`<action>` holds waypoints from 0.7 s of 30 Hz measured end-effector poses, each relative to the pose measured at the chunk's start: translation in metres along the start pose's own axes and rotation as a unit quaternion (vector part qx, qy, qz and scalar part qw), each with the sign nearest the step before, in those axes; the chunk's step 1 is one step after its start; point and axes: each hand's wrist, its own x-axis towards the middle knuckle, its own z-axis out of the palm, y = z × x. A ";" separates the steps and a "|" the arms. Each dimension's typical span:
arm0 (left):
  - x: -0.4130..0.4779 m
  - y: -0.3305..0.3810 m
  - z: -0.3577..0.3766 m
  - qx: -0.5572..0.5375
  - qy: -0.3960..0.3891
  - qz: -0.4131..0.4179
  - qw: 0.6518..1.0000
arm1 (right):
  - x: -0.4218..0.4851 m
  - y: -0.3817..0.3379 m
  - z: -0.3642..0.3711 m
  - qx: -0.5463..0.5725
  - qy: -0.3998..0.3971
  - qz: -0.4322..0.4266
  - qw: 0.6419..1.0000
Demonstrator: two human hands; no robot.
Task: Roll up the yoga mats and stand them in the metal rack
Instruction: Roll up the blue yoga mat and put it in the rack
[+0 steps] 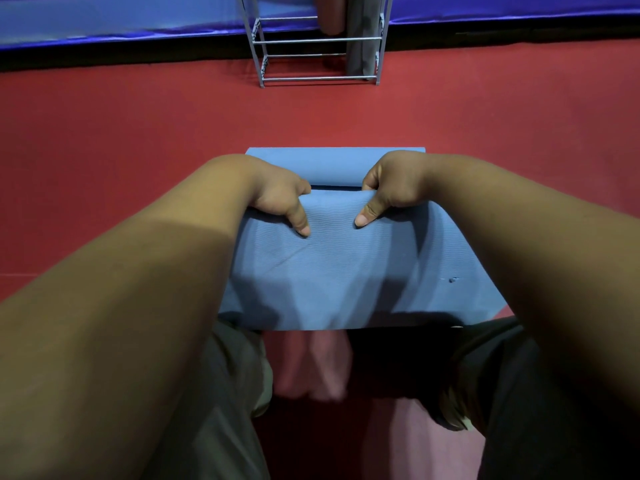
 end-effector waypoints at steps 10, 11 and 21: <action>-0.011 0.004 -0.005 -0.005 0.112 0.041 0.993 | -0.013 -0.009 -0.001 -0.012 0.013 -0.027 0.999; -0.010 0.006 -0.005 0.012 0.118 0.045 0.992 | -0.013 -0.010 -0.001 -0.020 0.020 -0.030 0.999; -0.035 0.013 0.005 0.059 0.109 0.035 0.992 | -0.034 -0.021 0.003 -0.040 0.012 -0.048 0.998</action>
